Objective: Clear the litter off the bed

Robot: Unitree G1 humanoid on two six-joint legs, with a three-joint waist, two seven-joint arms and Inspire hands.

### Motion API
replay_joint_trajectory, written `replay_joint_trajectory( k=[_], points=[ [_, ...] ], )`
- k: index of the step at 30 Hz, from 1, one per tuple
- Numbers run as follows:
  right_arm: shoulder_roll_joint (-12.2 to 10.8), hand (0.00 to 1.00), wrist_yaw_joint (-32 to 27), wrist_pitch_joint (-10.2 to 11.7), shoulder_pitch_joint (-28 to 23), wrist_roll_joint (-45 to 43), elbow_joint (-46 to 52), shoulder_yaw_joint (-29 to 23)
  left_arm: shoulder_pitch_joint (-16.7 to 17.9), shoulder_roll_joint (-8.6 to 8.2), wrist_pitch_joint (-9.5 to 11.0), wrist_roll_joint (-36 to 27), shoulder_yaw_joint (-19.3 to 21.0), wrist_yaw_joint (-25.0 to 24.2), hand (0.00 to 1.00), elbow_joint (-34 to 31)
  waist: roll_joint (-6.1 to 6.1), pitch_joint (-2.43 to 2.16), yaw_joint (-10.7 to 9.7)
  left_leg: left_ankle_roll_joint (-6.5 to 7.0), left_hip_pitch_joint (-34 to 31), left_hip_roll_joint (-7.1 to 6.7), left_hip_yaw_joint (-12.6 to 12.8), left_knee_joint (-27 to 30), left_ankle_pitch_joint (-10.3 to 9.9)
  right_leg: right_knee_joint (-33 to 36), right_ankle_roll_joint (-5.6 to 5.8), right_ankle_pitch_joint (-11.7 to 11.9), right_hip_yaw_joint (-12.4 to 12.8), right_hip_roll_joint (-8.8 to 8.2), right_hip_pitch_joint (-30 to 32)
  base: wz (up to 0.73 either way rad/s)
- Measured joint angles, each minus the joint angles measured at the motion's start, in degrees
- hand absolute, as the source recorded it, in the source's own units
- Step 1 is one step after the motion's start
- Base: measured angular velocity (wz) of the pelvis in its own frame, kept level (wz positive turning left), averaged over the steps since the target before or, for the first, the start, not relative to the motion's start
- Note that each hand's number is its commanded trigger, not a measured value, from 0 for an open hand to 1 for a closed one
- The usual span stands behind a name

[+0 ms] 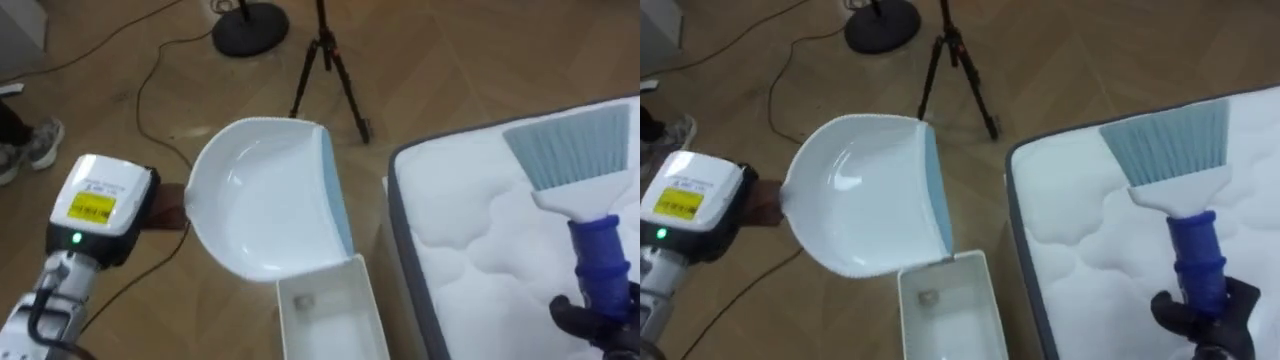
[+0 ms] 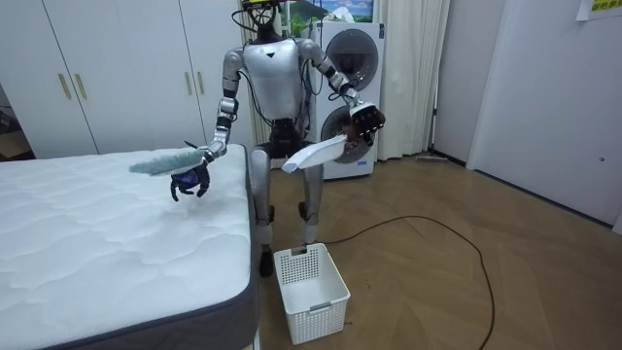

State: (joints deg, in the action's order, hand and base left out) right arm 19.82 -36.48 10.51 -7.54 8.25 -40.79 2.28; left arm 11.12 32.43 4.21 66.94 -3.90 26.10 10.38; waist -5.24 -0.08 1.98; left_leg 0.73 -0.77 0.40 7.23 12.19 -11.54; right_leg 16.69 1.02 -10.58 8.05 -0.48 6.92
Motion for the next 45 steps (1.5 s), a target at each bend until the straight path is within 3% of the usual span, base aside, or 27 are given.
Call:
replay_joint_trajectory(
  k=[5,7,10,11,12,14,16,18,20,21,22,23,24,25,26,27,28,29,30,31,32,33,36,39,42,44,45],
  points=[
    [-0.5,0.00,1.1,-0.6,-0.9,0.0,1.3,-0.3,1.3,-3.23,1.4,-3.2,0.1,0.0,1.00,-0.8,0.63,-0.12,-2.0,-0.31,2.6,0.52,1.5,-2.0,-0.5,0.0,-0.08,0.7,3.3,1.61,0.0,-0.54],
    [-1.8,0.00,1.0,-0.6,-1.3,-0.5,1.3,-1.4,1.7,-4.70,1.2,-4.7,-0.1,0.0,1.00,-0.8,0.67,-0.20,-3.6,-0.47,4.2,0.91,3.7,-2.8,-0.6,-0.4,-0.10,1.1,5.5,2.47,-0.5,-0.49],
    [-3.1,0.00,1.8,-1.0,-2.6,-1.9,1.3,-1.3,1.9,-6.90,1.2,-6.9,-1.0,0.0,1.00,-0.7,0.75,-0.16,-4.0,-0.41,5.9,0.97,5.6,-2.8,-0.9,0.0,-0.11,1.2,8.0,3.20,-0.7,-0.56],
    [-3.3,0.00,2.2,-1.4,-2.6,-2.2,1.3,-1.3,1.9,-7.04,1.2,-7.0,-1.1,0.0,1.00,-0.7,0.69,-0.14,-4.1,-0.42,6.3,1.04,6.2,-2.8,-1.1,0.1,-0.10,1.2,8.7,3.43,-0.7,-0.81],
    [-3.8,0.00,2.7,-2.0,-2.6,-2.3,1.3,-1.3,1.9,-7.08,1.2,-8.1,-1.4,-0.1,1.00,-0.6,0.63,-0.17,-3.9,-0.44,7.0,1.30,8.6,-2.8,-1.5,0.7,-0.07,1.2,8.7,3.73,-0.1,-1.03],
    [-4.3,0.00,3.4,-2.0,-2.4,-2.3,1.3,-1.2,2.0,-7.24,1.1,-9.6,-1.3,-0.1,1.00,-0.6,0.40,-0.06,-2.9,-0.85,8.2,1.95,12.8,-2.9,-2.7,2.6,-0.46,1.5,3.0,3.47,1.9,-1.23],
    [-4.5,0.00,4.2,-2.0,-1.0,-2.3,0.9,-1.1,2.0,-8.08,0.7,-12.5,-1.0,-0.1,1.00,-0.2,0.49,0.10,-2.8,-0.57,9.0,1.79,17.2,-2.3,-3.4,4.9,-1.75,2.3,-6.6,1.68,4.7,-1.32],
    [-4.9,0.00,4.4,-2.0,0.4,-2.3,0.4,-0.8,1.9,-9.34,0.7,-15.0,-0.8,-0.2,1.00,0.3,0.69,0.41,-2.9,0.15,8.9,1.35,16.6,-1.3,-3.9,5.3,-2.36,3.2,-8.9,1.15,6.2,-1.32],
    [-5.6,0.00,5.1,-2.0,0.8,-2.3,0.3,0.0,1.7,-9.50,1.2,-17.5,-0.8,-0.4,1.00,0.3,0.77,0.70,-3.7,0.97,8.2,1.15,13.9,-0.3,-4.4,4.3,-2.40,4.6,-8.0,1.78,6.4,-0.99],
    [-5.9,0.00,5.6,-2.2,0.4,-2.2,0.2,0.2,1.6,-9.52,1.6,-18.3,-0.8,-0.4,1.00,0.2,0.77,0.70,-4.2,1.01,8.4,1.45,15.3,-1.0,-4.5,2.7,-2.26,6.1,-6.8,2.79,6.4,-0.79],
    [-6.4,0.00,5.9,-2.9,0.5,-1.7,0.0,0.3,1.5,-9.49,1.8,-19.2,-0.7,-0.4,1.00,0.1,0.47,0.55,-3.8,0.68,8.7,2.90,20.6,-2.6,-4.6,1.7,-2.86,7.6,-9.2,3.41,6.4,-0.93],
    [-6.6,0.00,6.1,-3.0,0.6,-1.5,-0.1,0.3,1.3,-9.53,1.8,-19.4,-0.6,-0.4,1.00,0.0,-0.10,0.82,-3.1,-0.40,9.0,3.65,23.6,-3.4,-5.3,3.5,-4.53,6.7,-13.4,2.71,6.7,-1.03],
    [-6.9,0.00,6.2,-3.1,0.8,-1.5,-0.7,0.4,1.2,-10.06,1.6,-20.0,-0.6,-0.5,1.00,0.2,0.09,0.83,-2.3,-0.74,9.4,3.73,27.7,-3.3,-5.5,10.2,-6.09,2.1,-21.2,0.15,6.5,-0.93],
    [-6.8,0.00,5.8,-2.9,0.9,-1.5,-1.0,0.4,1.1,-10.95,1.6,-20.2,-0.6,-0.4,1.00,0.2,0.55,0.56,-1.5,-0.52,9.4,3.34,29.8,-2.6,-5.7,14.1,-5.09,-1.5,-25.4,-2.98,5.5,-0.84],
    [-6.9,0.00,5.7,-2.8,1.3,-1.6,-1.4,0.5,1.1,-11.15,1.6,-20.6,-0.6,-0.4,1.00,0.2,0.77,0.50,-1.1,-0.43,9.4,2.92,30.6,-1.9,-5.8,14.4,-4.17,-2.7,-26.1,-4.41,5.2,-0.74],
    [-6.9,0.00,5.5,-2.9,2.3,-1.8,-1.8,1.5,0.7,-11.07,1.6,-22.6,-0.6,-0.4,1.00,0.6,1.42,1.04,-1.2,-0.14,8.7,2.62,30.3,0.4,-6.1,11.8,-3.49,-3.1,-25.0,-4.32,5.1,-0.84],
    [-6.9,0.00,5.6,-2.9,3.0,-2.7,-1.8,2.2,0.8,-11.20,1.6,-24.2,-0.6,-0.4,1.00,1.3,1.13,0.91,-0.4,-0.12,7.5,2.65,26.7,2.0,-6.1,9.1,-3.71,-2.6,-22.0,-3.06,4.7,-0.90],
    [-6.8,0.00,5.7,-2.9,3.5,-3.3,-1.8,2.7,0.7,-11.35,1.5,-24.7,-0.4,-0.4,1.00,1.8,0.68,1.01,0.0,-0.13,6.9,2.90,24.2,2.9,-6.1,7.9,-3.90,-1.7,-20.8,-2.11,4.4,-0.86],
    [-6.9,0.00,6.4,-2.9,4.3,-3.9,-1.9,3.5,0.5,-11.39,1.5,-24.8,-0.3,-0.6,1.00,3.3,0.48,0.97,-0.2,-0.37,5.0,3.16,19.1,5.1,-6.0,5.5,-4.07,0.1,-19.0,-1.35,3.4,-0.58],
    [-6.9,0.00,7.2,-2.9,4.7,-4.2,-1.6,3.8,-0.3,-11.51,1.6,-24.7,-0.5,-1.2,1.00,4.7,0.84,1.10,-0.7,-1.25,3.6,2.99,15.5,3.4,-5.4,4.6,-3.78,0.8,-17.5,-1.50,3.1,-0.38],
    [-6.8,0.00,7.5,-2.9,5.0,-4.2,-1.5,3.7,-0.8,-11.57,1.6,-24.7,-0.7,-1.6,1.00,5.3,0.95,1.17,-1.0,-1.65,2.8,3.32,14.1,1.4,-4.7,4.5,-3.63,0.9,-17.2,-1.50,3.1,-0.34],
    [-6.7,0.00,8.5,-3.0,5.0,-4.2,-1.5,3.8,-0.8,-11.70,1.4,-24.7,-1.3,-2.0,1.00,5.6,1.29,0.96,-1.6,-1.16,2.7,3.57,14.1,0.7,-3.2,4.1,-3.25,1.3,-16.3,-1.37,3.1,-0.35],
    [-6.9,0.00,10.6,-3.0,4.9,-5.6,-1.1,3.7,-0.6,-11.83,0.5,-24.6,-3.2,-2.1,1.00,5.6,1.76,0.75,-2.2,-0.88,4.1,3.93,17.2,0.3,-3.0,1.6,-2.98,3.1,-16.5,-0.72,2.2,-0.38],
    [-6.9,0.00,11.0,-2.9,5.0,-7.8,-0.8,2.6,0.1,-13.14,-0.5,-24.5,-3.2,-3.0,1.00,5.5,1.69,0.74,-2.9,-0.89,4.7,4.24,19.1,-0.1,-3.0,-0.6,-3.27,4.7,-17.0,-0.12,2.3,-0.43],
    [-6.9,0.00,11.8,-3.0,5.0,-8.6,-0.8,2.6,0.6,-14.10,-0.7,-24.6,-3.0,-3.1,1.00,5.6,1.56,0.64,-3.1,-0.97,6.2,3.74,19.4,-1.4,-3.0,-0.9,-3.47,5.2,-13.8,1.72,2.6,-0.56],
    [-6.9,0.00,12.5,-3.0,5.1,-8.9,-0.8,2.7,1.6,-14.57,-0.6,-24.6,-2.9,-3.1,1.00,5.6,1.49,0.55,-1.6,-1.39,7.4,3.52,16.1,-1.5,-3.3,-0.9,-3.78,5.7,-9.5,3.59,2.9,-1.14],
    [-6.9,0.00,13.1,-3.0,5.1,-9.3,-0.6,2.7,2.7,-14.91,-0.6,-24.6,-2.5,-3.2,1.00,5.5,1.54,0.17,-0.3,-1.39,7.6,3.04,10.4,-1.3,-3.3,-1.0,-3.93,6.2,-5.7,4.90,3.1,-1.39]
  ],
)
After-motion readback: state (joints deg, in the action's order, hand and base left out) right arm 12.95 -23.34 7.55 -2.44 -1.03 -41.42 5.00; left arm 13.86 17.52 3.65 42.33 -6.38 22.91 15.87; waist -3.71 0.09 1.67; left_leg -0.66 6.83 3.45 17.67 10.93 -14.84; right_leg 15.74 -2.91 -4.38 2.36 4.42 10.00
